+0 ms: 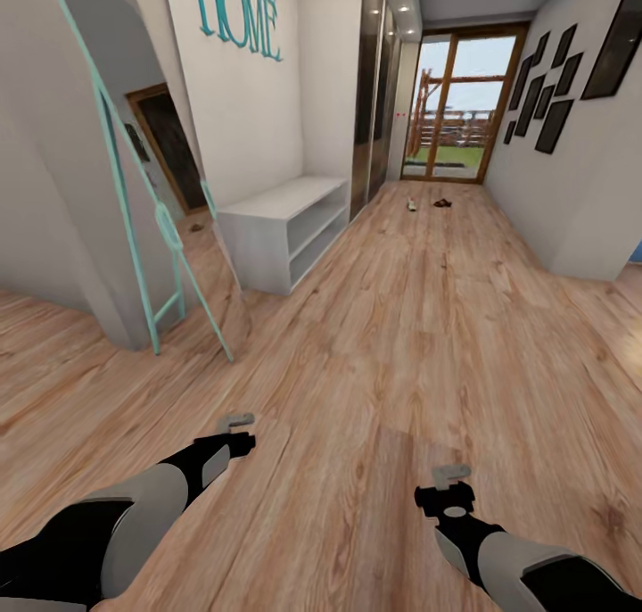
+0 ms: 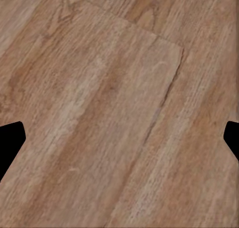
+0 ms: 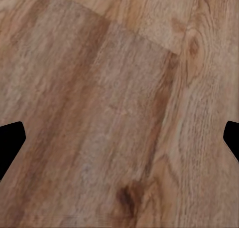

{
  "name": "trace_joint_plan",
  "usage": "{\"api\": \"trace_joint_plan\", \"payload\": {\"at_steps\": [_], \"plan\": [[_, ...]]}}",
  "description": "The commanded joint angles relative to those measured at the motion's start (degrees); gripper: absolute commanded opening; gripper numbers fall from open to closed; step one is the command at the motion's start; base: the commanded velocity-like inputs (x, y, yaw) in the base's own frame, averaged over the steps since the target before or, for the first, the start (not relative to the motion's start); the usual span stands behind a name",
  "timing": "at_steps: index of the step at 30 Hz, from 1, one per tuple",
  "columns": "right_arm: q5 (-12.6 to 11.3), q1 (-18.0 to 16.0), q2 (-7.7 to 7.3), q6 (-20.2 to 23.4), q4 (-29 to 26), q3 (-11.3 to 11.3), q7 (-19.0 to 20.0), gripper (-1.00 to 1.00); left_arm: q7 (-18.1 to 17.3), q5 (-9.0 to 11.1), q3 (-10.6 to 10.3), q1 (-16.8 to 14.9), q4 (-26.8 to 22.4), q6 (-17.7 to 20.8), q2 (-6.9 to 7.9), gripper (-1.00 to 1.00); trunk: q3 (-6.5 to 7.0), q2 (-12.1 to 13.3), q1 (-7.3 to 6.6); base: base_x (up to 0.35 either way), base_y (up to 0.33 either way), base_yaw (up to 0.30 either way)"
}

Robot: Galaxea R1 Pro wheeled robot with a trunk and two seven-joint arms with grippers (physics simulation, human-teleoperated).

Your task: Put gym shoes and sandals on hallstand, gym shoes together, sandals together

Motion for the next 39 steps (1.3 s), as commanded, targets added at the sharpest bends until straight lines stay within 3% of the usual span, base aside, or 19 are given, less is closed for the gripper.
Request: {"api": "trace_joint_plan", "payload": {"at_steps": [1,18,27,39], "plan": [[-0.4,0.0,0.02,-0.4,0.2,0.4,0.0,1.00,0.2,0.5,0.2,0.0,-0.1,0.1,-0.02,1.00,-0.14,0.0,0.02,0.350,-0.094,-0.001],[-0.5,1.2,0.01,-1.6,0.2,0.4,-0.1,1.00,0.2,0.5,0.2,0.0,-0.1,-1.4,-0.29,1.00,-0.63,0.0,0.02,0.350,-0.090,-0.008],[-0.3,1.5,0.12,-4.9,0.2,0.5,-0.1,1.00,0.2,0.5,0.2,0.0,-0.1,-1.5,-0.37,1.00,-0.63,0.0,0.02,0.350,-0.086,-0.216],[-0.2,1.5,0.10,-5.4,0.2,0.5,-0.1,1.00,0.2,0.5,0.2,0.0,-0.1,-1.6,-0.39,1.00,-0.63,0.0,0.02,0.350,-0.086,-0.147]]}}
